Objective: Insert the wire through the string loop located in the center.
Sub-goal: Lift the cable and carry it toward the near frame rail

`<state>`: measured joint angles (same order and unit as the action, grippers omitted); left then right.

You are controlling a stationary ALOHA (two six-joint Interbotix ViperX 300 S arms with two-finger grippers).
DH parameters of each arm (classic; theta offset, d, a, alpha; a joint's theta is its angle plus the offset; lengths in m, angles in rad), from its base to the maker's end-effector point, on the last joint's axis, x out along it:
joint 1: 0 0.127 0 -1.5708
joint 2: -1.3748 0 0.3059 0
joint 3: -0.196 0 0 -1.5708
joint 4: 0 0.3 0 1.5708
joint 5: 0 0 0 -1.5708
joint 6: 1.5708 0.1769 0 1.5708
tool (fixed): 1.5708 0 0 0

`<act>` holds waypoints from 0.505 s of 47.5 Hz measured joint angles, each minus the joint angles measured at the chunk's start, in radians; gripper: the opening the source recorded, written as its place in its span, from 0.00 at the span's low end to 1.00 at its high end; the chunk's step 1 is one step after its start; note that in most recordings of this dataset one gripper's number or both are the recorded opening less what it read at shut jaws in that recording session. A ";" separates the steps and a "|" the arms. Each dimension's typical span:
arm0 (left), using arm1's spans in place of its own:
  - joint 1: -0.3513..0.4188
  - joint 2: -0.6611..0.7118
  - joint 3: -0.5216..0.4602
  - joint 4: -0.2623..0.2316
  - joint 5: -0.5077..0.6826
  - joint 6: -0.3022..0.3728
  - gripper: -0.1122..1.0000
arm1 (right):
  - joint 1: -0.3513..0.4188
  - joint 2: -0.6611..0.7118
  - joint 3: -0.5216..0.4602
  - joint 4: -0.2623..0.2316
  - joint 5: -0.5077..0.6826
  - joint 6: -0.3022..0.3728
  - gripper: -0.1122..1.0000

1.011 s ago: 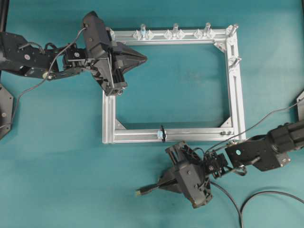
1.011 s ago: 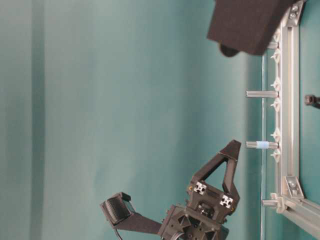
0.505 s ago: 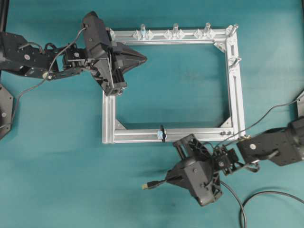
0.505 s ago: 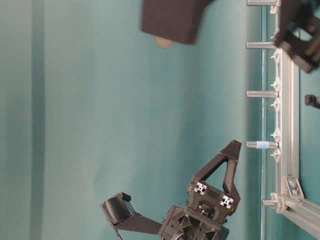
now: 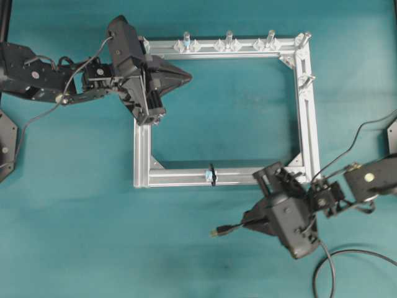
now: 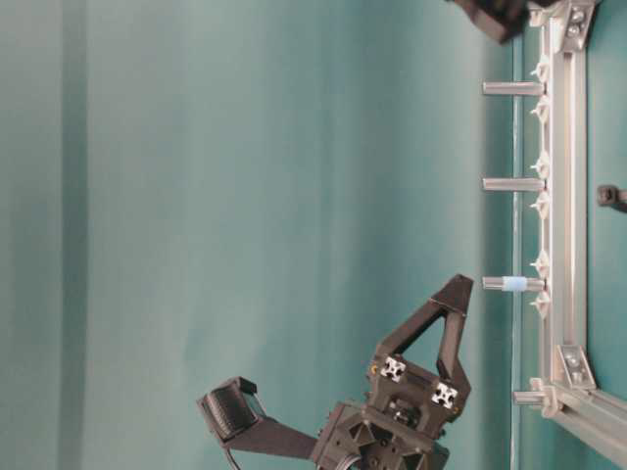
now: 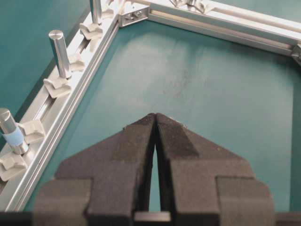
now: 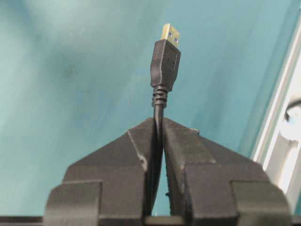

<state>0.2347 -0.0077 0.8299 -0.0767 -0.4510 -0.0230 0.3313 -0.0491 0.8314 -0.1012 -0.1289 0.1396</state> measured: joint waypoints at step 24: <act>0.000 -0.002 0.000 0.000 0.000 -0.002 0.11 | -0.026 -0.100 0.078 0.000 0.000 0.000 0.16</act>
<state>0.2347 -0.0092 0.8299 -0.0767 -0.4510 -0.0245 0.3053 -0.1488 0.9097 -0.1012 -0.1289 0.1396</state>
